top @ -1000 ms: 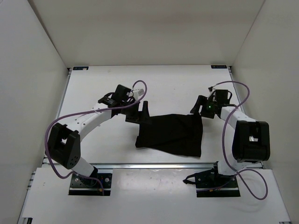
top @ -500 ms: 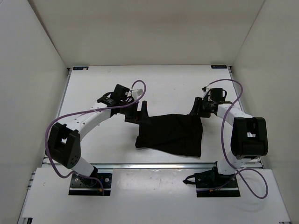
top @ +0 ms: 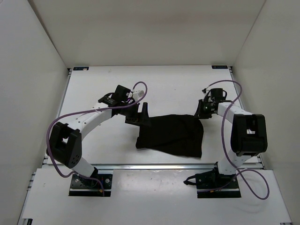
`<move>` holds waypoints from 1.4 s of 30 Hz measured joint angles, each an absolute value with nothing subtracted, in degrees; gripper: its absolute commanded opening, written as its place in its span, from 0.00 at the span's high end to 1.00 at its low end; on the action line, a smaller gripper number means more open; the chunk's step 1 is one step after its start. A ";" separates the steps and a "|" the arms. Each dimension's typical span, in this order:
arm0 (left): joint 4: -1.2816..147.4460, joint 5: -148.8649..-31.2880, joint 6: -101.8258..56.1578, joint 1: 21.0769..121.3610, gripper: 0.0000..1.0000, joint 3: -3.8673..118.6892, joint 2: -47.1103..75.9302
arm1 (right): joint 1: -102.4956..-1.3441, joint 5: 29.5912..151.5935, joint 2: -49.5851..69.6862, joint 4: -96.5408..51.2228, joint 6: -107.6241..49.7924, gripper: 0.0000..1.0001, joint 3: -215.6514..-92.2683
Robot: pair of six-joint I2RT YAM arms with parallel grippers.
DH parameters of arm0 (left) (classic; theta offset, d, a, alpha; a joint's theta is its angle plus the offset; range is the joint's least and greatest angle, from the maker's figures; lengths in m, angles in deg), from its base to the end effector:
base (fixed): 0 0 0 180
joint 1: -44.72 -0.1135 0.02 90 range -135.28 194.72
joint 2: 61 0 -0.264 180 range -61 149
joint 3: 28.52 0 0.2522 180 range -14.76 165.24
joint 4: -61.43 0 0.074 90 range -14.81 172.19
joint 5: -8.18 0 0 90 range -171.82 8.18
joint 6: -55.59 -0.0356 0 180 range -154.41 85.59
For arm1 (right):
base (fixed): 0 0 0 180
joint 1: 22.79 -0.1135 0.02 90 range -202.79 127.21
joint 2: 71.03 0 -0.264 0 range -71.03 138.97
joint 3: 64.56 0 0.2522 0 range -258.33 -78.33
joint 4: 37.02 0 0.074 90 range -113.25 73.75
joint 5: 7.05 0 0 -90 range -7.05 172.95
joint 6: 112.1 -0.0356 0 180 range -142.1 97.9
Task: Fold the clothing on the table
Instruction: Flatten the skirt out
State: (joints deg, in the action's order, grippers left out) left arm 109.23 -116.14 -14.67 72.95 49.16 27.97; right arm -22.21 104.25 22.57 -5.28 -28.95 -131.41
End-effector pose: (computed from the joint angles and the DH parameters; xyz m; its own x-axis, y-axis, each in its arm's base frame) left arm 0.2686 -0.1670 0.2394 -0.9296 0.1825 -0.3201 0.3526 0.6930 -0.6288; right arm 0.3179 0.0097 0.1721 -0.8679 0.1199 -0.4820 -0.0774 0.9259 0.3698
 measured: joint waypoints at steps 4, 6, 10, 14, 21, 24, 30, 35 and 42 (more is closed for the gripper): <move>109.56 -116.16 -15.02 72.88 0.01 49.49 27.97 | -24.22 103.53 25.54 -1.95 -28.58 1.00 -135.69; 109.60 -116.14 -15.04 72.62 0.01 49.47 27.97 | -26.67 103.42 26.03 0.03 -28.34 1.00 -139.01; 108.62 -115.73 -14.34 71.42 0.01 48.86 27.45 | -34.26 104.95 27.88 4.23 -28.08 1.00 -151.14; 106.19 -113.43 -11.69 66.85 0.01 44.83 23.93 | -42.50 108.62 32.08 7.44 -27.77 1.00 -167.95; 103.48 -107.14 -7.98 56.99 0.02 42.45 13.26 | -51.70 114.72 34.46 8.73 -27.23 1.00 -190.46; 102.67 -106.63 -8.00 55.90 0.01 44.09 11.40 | -47.81 116.91 24.39 -0.62 -30.68 1.00 -178.16; 101.69 -107.84 -8.00 55.53 0.02 44.55 10.77 | -25.43 119.42 9.76 -14.87 -39.51 1.00 -147.23; 100.53 -109.56 -7.98 55.77 0.01 44.18 10.79 | -21.75 117.93 10.53 -9.78 -38.48 1.00 -130.53; 98.56 -111.18 -7.34 56.97 0.01 43.41 12.28 | -25.01 118.70 10.33 -4.40 -38.53 1.00 -127.34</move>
